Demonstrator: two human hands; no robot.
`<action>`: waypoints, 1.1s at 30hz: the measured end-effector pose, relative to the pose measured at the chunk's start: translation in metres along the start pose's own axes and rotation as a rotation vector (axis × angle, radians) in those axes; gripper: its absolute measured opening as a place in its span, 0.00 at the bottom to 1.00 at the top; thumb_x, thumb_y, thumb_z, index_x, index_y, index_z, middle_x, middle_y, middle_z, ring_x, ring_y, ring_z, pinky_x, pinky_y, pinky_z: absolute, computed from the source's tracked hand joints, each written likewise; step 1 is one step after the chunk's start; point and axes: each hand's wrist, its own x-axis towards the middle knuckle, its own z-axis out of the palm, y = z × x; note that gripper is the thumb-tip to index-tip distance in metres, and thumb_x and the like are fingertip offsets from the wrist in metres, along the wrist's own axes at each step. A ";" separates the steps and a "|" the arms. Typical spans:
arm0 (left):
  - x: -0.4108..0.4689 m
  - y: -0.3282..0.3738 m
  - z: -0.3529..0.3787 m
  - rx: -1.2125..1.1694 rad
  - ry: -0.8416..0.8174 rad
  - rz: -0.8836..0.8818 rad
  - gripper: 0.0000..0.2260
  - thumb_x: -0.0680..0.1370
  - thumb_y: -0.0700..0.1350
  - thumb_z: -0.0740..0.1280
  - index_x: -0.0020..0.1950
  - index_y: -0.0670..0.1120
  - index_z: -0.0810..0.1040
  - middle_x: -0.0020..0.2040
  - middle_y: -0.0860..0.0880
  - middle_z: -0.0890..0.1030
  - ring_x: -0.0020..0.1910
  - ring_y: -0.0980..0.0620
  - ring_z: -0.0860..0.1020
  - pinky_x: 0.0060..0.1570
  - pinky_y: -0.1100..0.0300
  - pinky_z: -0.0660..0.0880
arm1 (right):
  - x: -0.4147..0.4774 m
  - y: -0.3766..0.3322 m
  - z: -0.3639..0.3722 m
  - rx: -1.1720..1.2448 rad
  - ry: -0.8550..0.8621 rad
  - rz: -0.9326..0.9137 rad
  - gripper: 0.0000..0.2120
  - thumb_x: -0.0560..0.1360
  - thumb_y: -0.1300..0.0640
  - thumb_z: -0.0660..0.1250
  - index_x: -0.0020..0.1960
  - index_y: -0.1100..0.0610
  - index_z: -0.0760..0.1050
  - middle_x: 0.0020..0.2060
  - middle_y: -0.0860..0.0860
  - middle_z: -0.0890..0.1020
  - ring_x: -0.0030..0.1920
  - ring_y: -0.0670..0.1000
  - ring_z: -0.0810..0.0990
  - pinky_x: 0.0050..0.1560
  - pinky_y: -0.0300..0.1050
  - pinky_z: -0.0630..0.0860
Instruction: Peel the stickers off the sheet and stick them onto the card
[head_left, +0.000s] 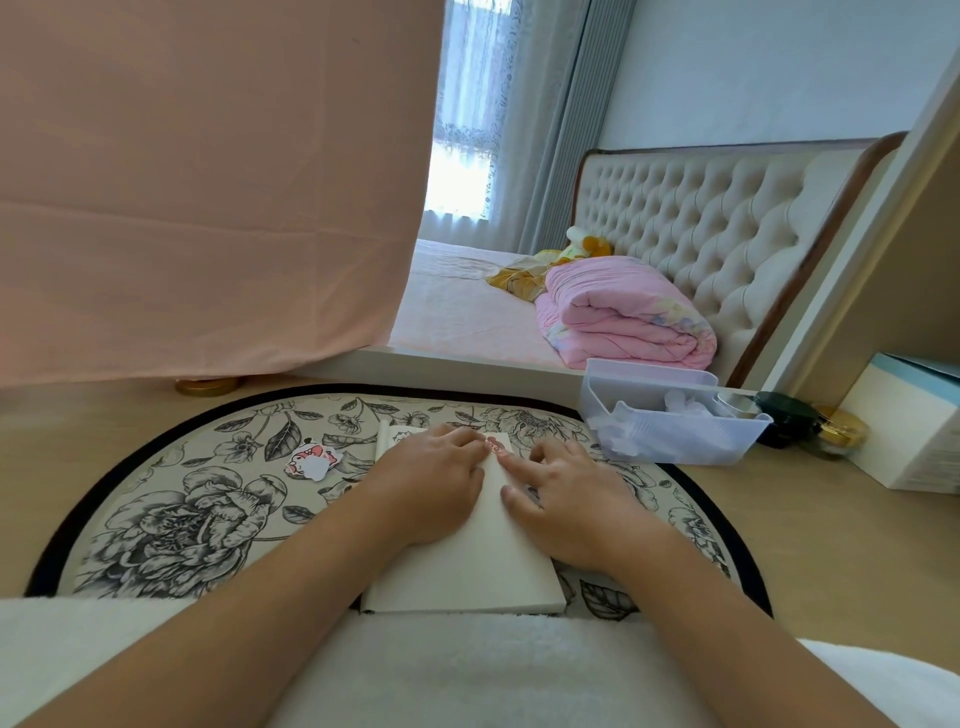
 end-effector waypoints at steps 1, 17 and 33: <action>0.000 0.000 0.000 0.023 -0.015 0.003 0.21 0.84 0.52 0.49 0.76 0.51 0.66 0.74 0.54 0.68 0.74 0.53 0.62 0.72 0.57 0.61 | -0.001 0.000 0.001 -0.002 -0.003 0.005 0.27 0.82 0.37 0.47 0.80 0.40 0.53 0.72 0.49 0.65 0.73 0.51 0.59 0.70 0.54 0.65; -0.001 0.000 0.001 0.008 0.078 -0.011 0.17 0.82 0.51 0.56 0.69 0.58 0.74 0.64 0.58 0.72 0.65 0.51 0.67 0.58 0.54 0.73 | 0.020 -0.007 0.003 0.025 -0.013 0.049 0.28 0.82 0.41 0.46 0.81 0.44 0.52 0.70 0.55 0.64 0.72 0.58 0.59 0.68 0.60 0.67; -0.031 -0.019 -0.037 -0.160 0.311 -0.166 0.13 0.79 0.52 0.65 0.64 0.59 0.77 0.60 0.61 0.78 0.60 0.58 0.73 0.56 0.56 0.74 | -0.007 -0.021 -0.022 0.242 0.260 -0.067 0.21 0.82 0.43 0.57 0.74 0.45 0.68 0.63 0.48 0.71 0.63 0.52 0.74 0.61 0.51 0.74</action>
